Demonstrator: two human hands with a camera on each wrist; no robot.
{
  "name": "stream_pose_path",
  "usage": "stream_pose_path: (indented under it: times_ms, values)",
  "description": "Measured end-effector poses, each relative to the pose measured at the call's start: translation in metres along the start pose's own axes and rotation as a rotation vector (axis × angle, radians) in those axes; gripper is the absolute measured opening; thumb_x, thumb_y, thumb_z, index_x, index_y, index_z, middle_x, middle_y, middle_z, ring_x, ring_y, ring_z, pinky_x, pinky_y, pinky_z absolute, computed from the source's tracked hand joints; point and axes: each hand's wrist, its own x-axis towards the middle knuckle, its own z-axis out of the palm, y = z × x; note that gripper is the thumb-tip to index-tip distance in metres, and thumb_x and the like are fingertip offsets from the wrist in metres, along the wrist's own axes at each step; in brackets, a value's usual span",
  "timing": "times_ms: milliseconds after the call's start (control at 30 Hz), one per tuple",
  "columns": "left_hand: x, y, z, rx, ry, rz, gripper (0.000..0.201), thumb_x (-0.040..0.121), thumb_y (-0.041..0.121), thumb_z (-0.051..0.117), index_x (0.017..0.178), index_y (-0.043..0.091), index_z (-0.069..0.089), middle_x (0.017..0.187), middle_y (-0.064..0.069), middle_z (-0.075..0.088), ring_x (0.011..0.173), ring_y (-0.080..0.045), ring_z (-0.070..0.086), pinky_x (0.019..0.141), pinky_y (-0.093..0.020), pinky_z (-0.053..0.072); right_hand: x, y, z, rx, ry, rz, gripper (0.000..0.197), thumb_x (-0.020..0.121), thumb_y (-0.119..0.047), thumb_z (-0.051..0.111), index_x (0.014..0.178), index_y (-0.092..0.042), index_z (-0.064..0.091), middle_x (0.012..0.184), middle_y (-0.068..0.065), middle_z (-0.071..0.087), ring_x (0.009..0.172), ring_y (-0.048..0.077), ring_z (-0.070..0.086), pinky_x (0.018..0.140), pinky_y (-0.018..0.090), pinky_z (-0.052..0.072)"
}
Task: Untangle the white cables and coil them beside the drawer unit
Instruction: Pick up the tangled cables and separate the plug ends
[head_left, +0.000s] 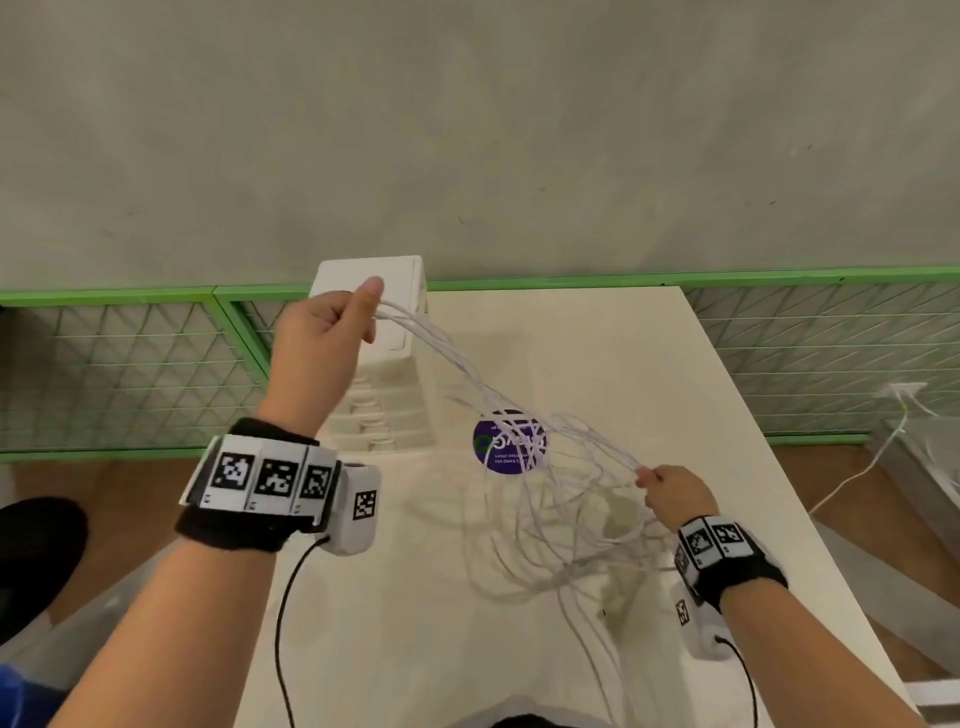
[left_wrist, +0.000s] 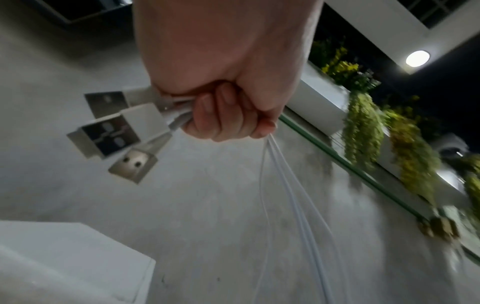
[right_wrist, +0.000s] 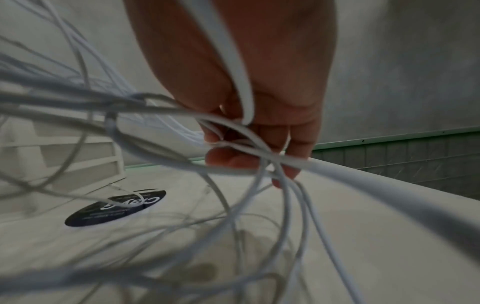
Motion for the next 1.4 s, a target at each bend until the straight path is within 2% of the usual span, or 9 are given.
stream_pose_path:
  times_ms: [133,300,467,567,867,1033,1133,1233,1400]
  values:
    - [-0.013,0.004,0.03,0.05,-0.215,-0.002,0.049,0.093,0.04,0.053,0.053,0.013,0.048,0.036,0.008,0.032,0.032,-0.005,0.031,0.044,-0.024,0.031,-0.011,-0.04,-0.004,0.195,0.123,-0.208,0.041,0.097,-0.03,0.045,0.132,-0.01,0.049,0.137,0.014,0.049,0.127,0.028,0.044,0.104,0.034,0.034]
    - [-0.021,0.008,0.061,0.048,-0.315,0.069,0.05,0.093,0.04,0.054,0.05,0.016,0.046,0.036,0.011,0.041,0.038,-0.004,0.036,0.046,-0.015,0.027,-0.081,-0.135,-0.028,0.825,0.008,-0.718,0.023,0.094,-0.023,0.052,0.115,-0.018,0.061,0.103,0.0,0.065,0.093,0.007,0.063,0.085,0.021,0.048]
    - [-0.013,0.03,0.059,-0.067,-0.2,0.133,0.049,0.093,0.035,0.056,0.049,0.016,0.044,0.036,0.008,0.036,0.037,-0.005,0.034,0.045,-0.018,0.03,-0.088,-0.155,0.003,0.817,-0.279,-0.605,0.007,0.091,-0.014,0.058,0.085,-0.014,0.059,0.07,0.003,0.062,0.058,0.014,0.061,0.063,0.029,0.05]
    - [-0.006,0.037,0.047,-0.1,-0.107,0.169,0.05,0.093,0.035,0.056,0.049,0.015,0.045,0.036,0.008,0.033,0.039,-0.006,0.034,0.045,-0.017,0.03,-0.076,-0.13,0.028,0.584,-0.366,-0.537,0.005,0.088,-0.022,0.061,0.09,-0.017,0.061,0.066,0.0,0.064,0.059,0.012,0.061,0.06,0.021,0.048]
    - [-0.009,0.009,0.042,-0.027,-0.106,0.031,0.05,0.093,0.039,0.053,0.05,0.015,0.046,0.037,0.009,0.037,0.036,-0.005,0.034,0.042,-0.021,0.032,-0.034,-0.079,0.016,0.339,-0.166,-0.407,0.065,0.069,-0.028,0.081,0.122,-0.038,0.044,0.089,0.004,0.064,0.079,0.018,0.061,0.076,0.031,0.05]
    - [-0.014,0.013,0.056,0.111,-0.294,0.106,0.051,0.094,0.041,0.051,0.049,0.019,0.043,0.043,0.006,0.038,0.043,-0.006,0.04,0.053,-0.025,0.033,-0.058,-0.134,-0.023,0.525,-0.166,-0.604,0.105,0.061,-0.028,0.086,0.145,-0.034,0.022,0.12,-0.008,0.052,0.105,-0.002,0.052,0.081,0.005,0.041]
    - [-0.021,0.019,0.07,0.077,-0.403,0.116,0.048,0.094,0.038,0.054,0.049,0.023,0.046,0.042,0.007,0.045,0.045,-0.004,0.044,0.054,-0.022,0.036,-0.076,-0.169,-0.025,0.617,-0.218,-0.732,0.071,0.076,-0.023,0.076,0.137,-0.025,0.04,0.121,-0.01,0.059,0.111,0.002,0.056,0.093,0.02,0.047]
    - [-0.017,0.019,0.068,0.075,-0.446,0.09,0.049,0.093,0.039,0.054,0.051,0.015,0.048,0.042,0.007,0.044,0.046,-0.006,0.041,0.053,-0.023,0.036,-0.086,-0.178,-0.032,0.769,-0.208,-0.676,0.007,0.089,-0.009,0.059,0.092,-0.013,0.064,0.057,-0.007,0.061,0.051,0.011,0.057,0.054,0.025,0.05]
    - [-0.032,-0.005,0.062,0.07,-0.81,-0.103,0.048,0.089,0.058,0.045,0.063,0.018,0.047,0.054,0.002,0.043,0.046,-0.013,0.036,0.048,-0.024,0.032,-0.066,-0.168,-0.06,0.786,0.05,-0.715,0.012,0.076,-0.009,0.075,0.078,-0.021,0.072,0.051,-0.002,0.046,0.043,0.006,0.033,0.045,0.015,0.03]
